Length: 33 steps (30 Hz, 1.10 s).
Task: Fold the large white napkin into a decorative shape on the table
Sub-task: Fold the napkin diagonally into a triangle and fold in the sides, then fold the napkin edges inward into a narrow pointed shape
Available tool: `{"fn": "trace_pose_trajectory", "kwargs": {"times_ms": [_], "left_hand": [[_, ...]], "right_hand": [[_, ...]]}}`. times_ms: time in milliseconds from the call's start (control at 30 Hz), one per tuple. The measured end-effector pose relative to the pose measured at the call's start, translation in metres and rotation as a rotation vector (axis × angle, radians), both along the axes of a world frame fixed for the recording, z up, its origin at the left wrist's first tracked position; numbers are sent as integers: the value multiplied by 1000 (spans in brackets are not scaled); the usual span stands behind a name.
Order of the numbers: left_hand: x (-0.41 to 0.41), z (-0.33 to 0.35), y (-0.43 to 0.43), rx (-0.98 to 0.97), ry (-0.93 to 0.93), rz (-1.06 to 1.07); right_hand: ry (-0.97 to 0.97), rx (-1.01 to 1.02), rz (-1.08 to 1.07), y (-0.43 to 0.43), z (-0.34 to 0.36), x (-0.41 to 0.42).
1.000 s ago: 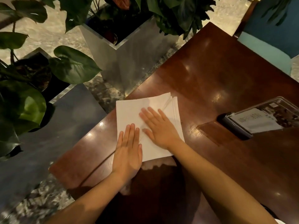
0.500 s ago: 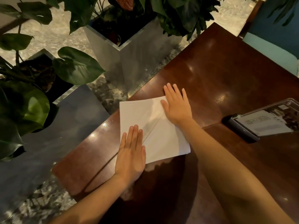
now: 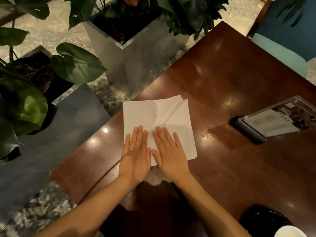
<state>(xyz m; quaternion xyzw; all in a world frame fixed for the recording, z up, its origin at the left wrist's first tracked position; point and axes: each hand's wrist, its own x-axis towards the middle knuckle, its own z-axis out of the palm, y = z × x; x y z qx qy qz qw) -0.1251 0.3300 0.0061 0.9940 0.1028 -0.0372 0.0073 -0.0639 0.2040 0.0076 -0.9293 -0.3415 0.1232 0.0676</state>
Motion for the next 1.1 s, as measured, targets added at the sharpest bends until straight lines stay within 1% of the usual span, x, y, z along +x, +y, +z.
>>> {"fn": "trace_pose_trajectory", "kwargs": {"times_ms": [133,233,367,433,500,567,633,733,833,900,933,1033,1100], "left_hand": [[2,3,0,-75,-8,10],[3,3,1,-132,6,20],[3,-3,4,-154,59,33],[3,-4,3,-190,93,52],[0,-1,-5,-206,102,78],[-10,6,-21,-229,96,102],[-26,15,-41,-326,103,104],[-41,29,-57,-568,126,80],[-34,44,-43,-730,52,106],[-23,55,-17,-796,36,138],[-18,60,-2,-793,8,133],[1,62,41,-659,-84,110],[18,57,58,-585,3,163]], "right_hand": [[-6,-35,59,-14,0,17],[-51,-80,3,-35,2,39],[-36,-82,-99,-57,6,59],[-40,-64,-181,-64,8,61],[-73,-55,-318,-69,11,59],[-96,21,-467,-74,18,50],[-103,144,-579,-83,26,36],[-53,216,-698,-102,33,15],[68,278,-837,-117,39,1],[124,292,-855,-121,41,-9],[151,304,-851,-122,41,-13],[218,354,-871,-120,40,-17],[256,360,-910,-120,40,-14]]}}
